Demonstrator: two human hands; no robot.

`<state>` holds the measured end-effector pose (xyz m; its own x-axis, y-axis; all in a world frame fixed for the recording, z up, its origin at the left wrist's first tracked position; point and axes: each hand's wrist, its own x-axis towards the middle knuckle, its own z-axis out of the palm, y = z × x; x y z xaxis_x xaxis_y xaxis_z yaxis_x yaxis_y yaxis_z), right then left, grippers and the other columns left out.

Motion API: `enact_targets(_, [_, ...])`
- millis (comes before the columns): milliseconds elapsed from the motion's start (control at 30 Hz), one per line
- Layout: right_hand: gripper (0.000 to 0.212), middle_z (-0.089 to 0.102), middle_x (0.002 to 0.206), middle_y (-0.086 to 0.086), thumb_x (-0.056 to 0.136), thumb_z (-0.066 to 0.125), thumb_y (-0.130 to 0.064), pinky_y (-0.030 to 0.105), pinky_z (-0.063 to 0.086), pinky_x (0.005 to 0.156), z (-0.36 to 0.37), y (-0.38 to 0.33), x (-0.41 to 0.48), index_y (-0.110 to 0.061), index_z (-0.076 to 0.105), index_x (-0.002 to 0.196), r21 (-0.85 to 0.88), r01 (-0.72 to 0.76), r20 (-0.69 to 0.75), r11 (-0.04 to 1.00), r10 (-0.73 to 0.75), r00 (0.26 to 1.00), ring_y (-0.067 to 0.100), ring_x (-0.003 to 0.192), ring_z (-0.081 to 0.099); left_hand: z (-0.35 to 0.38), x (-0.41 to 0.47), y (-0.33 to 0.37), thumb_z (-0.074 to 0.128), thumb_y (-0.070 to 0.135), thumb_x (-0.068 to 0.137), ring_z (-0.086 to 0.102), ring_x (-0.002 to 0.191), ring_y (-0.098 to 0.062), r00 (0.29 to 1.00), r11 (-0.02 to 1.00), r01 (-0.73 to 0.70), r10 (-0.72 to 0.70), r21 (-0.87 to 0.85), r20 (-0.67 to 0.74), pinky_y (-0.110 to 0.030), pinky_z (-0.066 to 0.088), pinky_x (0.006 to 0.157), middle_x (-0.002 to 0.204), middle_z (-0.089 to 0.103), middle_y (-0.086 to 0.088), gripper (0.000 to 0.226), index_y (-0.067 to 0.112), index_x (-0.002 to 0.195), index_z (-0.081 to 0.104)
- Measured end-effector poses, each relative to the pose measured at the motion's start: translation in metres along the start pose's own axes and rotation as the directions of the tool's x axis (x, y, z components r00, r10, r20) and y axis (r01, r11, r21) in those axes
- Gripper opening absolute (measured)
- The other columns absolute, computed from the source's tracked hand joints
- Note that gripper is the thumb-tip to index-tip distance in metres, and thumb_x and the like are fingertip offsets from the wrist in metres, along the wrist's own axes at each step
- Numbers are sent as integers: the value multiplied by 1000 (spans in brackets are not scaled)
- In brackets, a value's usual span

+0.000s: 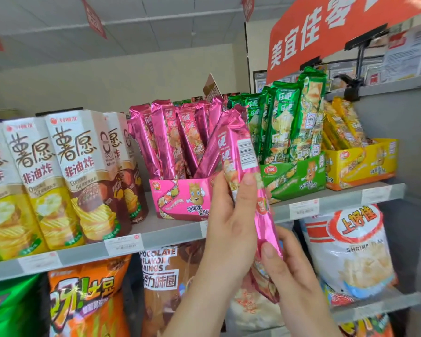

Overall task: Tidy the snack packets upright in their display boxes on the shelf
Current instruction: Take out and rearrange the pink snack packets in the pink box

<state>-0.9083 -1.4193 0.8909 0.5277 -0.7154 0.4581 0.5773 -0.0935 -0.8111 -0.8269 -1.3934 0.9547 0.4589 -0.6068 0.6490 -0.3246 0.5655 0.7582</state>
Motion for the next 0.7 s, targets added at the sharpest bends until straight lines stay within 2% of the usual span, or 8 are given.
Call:
enact_targets(100, [54,72,82,1,65,71,-61,27,47,43,-6,-5,-7,-54,62,117,-33,-123,141,992,126,982,28,49,62,4,-3,-1,49,45,95,66,80,-3,999,999,32,-32,-34,-4,-25,54,79,86,71,14,19,59,90,60])
enact_targets(200, [54,68,107,-32,59,61,-78,13,51,55,-8,-2,-13,-76,48,112,-204,-47,82,978,65,994,-2,77,70,6,-2,0,46,38,100,60,54,6,998,996,56,-53,-70,42,-7,47,54,66,68,17,18,47,91,60])
enact_targets(233, [54,64,108,-38,59,59,-84,7,49,62,-7,-1,-13,-77,47,111,-252,13,83,968,8,997,-10,84,66,8,-1,4,46,41,99,60,52,-2,997,994,65,-62,-85,44,-14,49,51,65,68,9,18,31,97,60])
enact_targets(300, [49,69,99,-29,68,56,-81,6,46,65,-5,2,-11,-72,48,116,-364,100,101,926,-67,993,-9,81,64,6,6,7,50,54,90,66,65,-17,998,995,61,-60,-77,12,-30,56,62,77,71,-5,48,10,106,59])
enact_targets(400, [44,67,86,-23,71,46,-74,16,47,63,-8,6,-10,-69,39,114,-607,122,67,785,-102,992,2,74,64,2,17,19,53,76,66,60,118,-28,980,987,123,-137,-105,-142,-52,43,104,124,66,-9,82,18,123,62])
enact_targets(533, [48,62,72,-23,63,30,-90,12,43,57,-11,6,-14,-72,23,107,-832,92,31,547,-120,992,5,83,59,-5,24,22,53,77,64,52,128,-32,945,964,160,-212,-211,-250,-58,39,106,135,58,-12,84,25,128,60])
enact_targets(600, [54,64,81,-22,62,34,-95,12,45,57,-10,5,-16,-69,33,110,-776,104,68,622,-81,994,5,70,62,-8,25,19,48,69,76,57,119,-37,945,963,147,-204,-224,-257,-57,43,102,125,63,-17,70,20,124,63])
enact_targets(700, [45,72,89,-20,66,54,-82,13,51,70,-9,0,-19,-68,55,108,-372,-7,129,928,59,990,1,78,68,-11,25,14,44,61,93,61,79,-34,946,967,124,-184,-224,-268,-46,52,66,83,64,-16,55,15,106,71])
